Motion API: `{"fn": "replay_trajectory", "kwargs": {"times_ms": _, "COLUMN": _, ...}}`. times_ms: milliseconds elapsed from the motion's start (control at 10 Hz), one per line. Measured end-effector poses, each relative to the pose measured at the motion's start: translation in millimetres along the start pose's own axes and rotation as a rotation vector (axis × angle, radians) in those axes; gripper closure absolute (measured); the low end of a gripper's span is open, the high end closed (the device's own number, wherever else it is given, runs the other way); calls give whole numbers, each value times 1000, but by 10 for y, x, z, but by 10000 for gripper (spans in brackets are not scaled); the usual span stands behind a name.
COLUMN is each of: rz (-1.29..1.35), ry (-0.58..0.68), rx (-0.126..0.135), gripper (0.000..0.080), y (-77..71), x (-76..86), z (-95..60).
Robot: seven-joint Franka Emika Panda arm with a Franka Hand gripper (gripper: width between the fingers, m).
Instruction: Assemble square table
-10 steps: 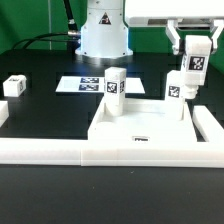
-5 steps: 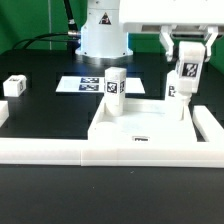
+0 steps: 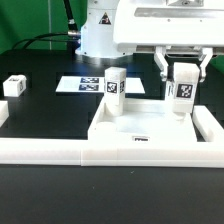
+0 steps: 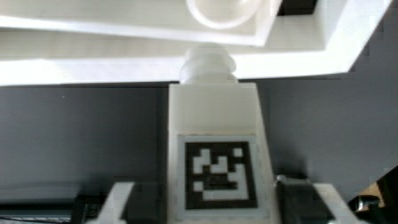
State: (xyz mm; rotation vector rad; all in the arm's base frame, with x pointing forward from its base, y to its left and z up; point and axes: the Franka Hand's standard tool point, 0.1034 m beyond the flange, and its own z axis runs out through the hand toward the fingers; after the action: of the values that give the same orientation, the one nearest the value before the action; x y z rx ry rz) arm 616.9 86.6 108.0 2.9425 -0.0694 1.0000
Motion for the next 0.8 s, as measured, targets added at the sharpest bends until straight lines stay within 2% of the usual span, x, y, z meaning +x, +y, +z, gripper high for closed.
{"fn": "replay_trajectory", "kwargs": {"times_ms": 300, "rz": -13, "ry": -27, "rx": 0, "gripper": 509, "y": -25, "x": -169, "z": 38}}
{"fn": "replay_trajectory", "kwargs": {"times_ms": 800, "rz": -22, "ry": -31, "rx": 4, "gripper": 509, "y": -86, "x": -177, "z": 72}}
